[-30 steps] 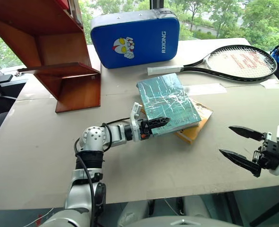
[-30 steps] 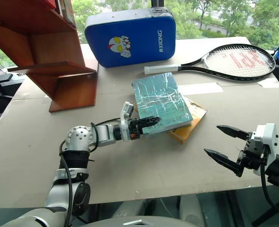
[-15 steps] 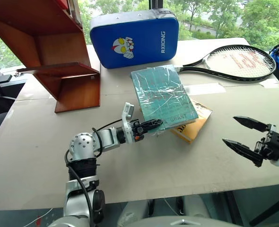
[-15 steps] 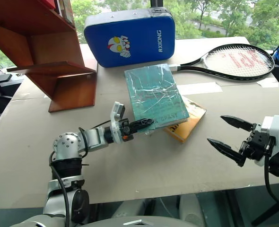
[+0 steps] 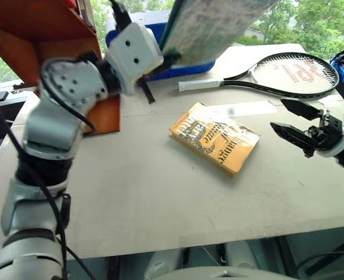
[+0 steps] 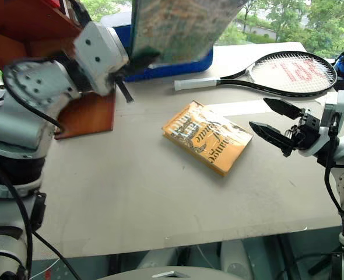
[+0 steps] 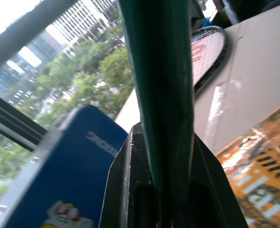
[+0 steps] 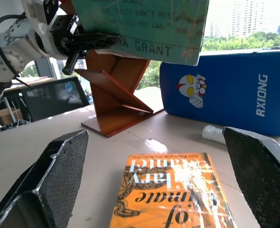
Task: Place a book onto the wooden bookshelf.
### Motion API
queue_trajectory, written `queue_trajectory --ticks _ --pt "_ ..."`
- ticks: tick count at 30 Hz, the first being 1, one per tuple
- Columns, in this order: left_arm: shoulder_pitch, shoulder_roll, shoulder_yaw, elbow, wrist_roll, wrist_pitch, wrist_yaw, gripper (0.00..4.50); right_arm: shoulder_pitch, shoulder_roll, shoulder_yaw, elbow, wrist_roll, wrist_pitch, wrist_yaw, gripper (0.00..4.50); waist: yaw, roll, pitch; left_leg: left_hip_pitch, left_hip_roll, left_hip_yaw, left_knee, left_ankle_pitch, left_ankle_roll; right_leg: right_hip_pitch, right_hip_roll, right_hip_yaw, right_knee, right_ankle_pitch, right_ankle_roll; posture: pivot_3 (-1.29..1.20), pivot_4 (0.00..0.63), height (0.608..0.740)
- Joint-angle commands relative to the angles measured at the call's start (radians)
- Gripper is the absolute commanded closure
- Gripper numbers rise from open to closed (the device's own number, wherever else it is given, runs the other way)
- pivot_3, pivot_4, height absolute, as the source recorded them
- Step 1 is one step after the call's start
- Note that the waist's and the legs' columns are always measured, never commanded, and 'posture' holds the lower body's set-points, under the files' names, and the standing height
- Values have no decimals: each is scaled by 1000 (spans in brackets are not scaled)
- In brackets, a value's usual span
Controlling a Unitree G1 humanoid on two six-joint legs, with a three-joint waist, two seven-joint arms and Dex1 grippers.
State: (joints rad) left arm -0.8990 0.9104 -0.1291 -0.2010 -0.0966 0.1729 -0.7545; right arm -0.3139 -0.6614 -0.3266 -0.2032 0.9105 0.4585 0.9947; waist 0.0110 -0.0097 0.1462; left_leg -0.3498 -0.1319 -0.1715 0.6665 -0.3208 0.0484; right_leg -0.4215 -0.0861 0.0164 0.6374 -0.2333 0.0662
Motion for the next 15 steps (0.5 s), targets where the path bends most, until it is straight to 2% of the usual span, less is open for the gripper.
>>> queue_trajectory --ticks 1,6,8,15 --pt "8 124 6 76 205 -182 -12 4435 -78 11 -16 8 40 21 -30 0 1 1 0 0 0 0 0 0 0 0 0 0 0 0 0 0 150 740" --pt "115 270 103 129 341 -219 26 4435 -129 28 -18 35 51 38 -36 0 1 0 1 -5 0 -2 0 0 0 -5 0 -1 1 0 0 0 150 740" --pt "150 333 154 171 387 -235 56 4435 -148 44 -5 59 41 34 -31 0 -2 -1 2 -13 -1 -2 4 0 0 -12 0 -2 4 0 0 0 150 740" --pt "308 467 275 300 442 -326 99 4435 -215 76 33 113 9 32 -10 0 -22 -1 2 -13 -1 -2 3 0 0 -13 0 -4 5 0 0 0 150 740"
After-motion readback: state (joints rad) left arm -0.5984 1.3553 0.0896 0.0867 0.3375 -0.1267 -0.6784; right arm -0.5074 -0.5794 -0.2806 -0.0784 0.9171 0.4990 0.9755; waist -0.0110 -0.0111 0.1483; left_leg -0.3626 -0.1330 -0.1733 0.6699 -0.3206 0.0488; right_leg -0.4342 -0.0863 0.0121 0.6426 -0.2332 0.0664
